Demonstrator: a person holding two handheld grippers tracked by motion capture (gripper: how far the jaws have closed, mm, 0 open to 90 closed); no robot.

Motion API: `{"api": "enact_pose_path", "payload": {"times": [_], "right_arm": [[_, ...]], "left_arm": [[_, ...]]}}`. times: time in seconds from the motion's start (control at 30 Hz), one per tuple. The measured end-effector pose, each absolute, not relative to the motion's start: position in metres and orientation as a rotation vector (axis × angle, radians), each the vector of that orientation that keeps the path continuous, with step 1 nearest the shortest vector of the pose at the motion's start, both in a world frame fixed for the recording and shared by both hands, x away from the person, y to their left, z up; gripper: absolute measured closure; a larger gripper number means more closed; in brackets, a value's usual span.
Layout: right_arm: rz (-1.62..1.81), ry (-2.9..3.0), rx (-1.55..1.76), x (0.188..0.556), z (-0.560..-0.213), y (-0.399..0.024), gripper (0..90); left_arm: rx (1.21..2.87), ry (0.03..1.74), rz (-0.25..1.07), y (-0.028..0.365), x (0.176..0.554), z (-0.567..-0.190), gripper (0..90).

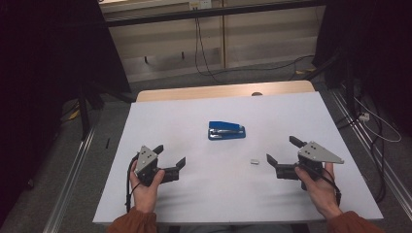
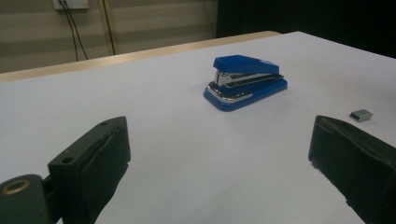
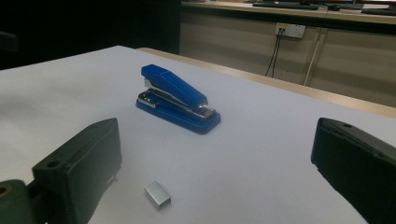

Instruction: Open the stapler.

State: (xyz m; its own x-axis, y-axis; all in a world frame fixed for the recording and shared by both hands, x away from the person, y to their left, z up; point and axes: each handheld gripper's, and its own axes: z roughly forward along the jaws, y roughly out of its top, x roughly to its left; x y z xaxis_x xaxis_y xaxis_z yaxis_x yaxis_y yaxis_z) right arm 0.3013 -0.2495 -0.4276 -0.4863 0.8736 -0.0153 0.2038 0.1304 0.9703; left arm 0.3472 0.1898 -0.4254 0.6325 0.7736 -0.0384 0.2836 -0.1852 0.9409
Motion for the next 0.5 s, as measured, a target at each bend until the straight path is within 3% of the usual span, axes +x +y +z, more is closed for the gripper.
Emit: {"api": "enact_pose_path", "payload": {"times": [0.5], "right_arm": [[1.418, 1.848, 0.984, 0.32, -0.427, -0.221, 4.7]], "left_arm": [[1.786, 0.831, 0.535, 0.177, 0.361, -0.423, 6.3]]}}
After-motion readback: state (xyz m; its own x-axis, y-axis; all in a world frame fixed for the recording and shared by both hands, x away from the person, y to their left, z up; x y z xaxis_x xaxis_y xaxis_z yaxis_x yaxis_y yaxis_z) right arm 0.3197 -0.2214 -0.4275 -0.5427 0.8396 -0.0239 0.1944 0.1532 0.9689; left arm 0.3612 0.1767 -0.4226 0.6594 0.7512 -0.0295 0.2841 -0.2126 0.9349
